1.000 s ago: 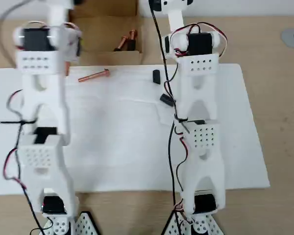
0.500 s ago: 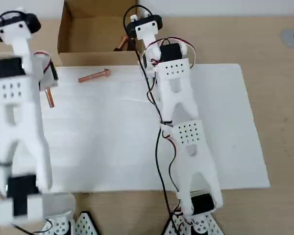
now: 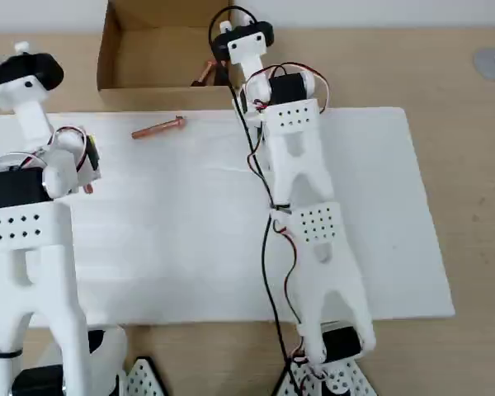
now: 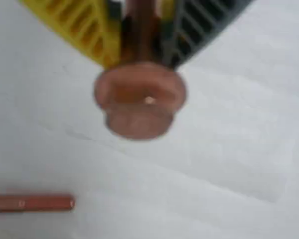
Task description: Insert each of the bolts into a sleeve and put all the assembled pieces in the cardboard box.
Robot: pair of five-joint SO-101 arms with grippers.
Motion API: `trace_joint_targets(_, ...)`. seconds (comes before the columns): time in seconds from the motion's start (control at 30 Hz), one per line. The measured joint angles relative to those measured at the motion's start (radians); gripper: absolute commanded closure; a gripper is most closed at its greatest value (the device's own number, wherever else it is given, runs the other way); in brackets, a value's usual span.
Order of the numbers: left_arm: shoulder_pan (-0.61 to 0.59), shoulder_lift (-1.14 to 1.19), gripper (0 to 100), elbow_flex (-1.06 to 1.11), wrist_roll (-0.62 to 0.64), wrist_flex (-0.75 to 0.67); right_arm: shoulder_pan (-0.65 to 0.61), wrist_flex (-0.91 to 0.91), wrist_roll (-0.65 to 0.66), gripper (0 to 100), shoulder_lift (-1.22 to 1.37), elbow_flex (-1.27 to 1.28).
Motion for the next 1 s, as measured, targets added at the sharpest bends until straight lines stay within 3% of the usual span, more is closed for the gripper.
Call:
trace_joint_targets(0.27, 0.000, -0.002, 99, 0.006, 0.000, 0.000, 0.000, 0.025, -0.068, 74.2, 0.000, 0.035)
trace_joint_targets(1.0, -0.046, -0.008, 99, 0.011, 0.000, 0.043, 0.000, 0.008, -0.055, 74.3, 0.000, 0.157)
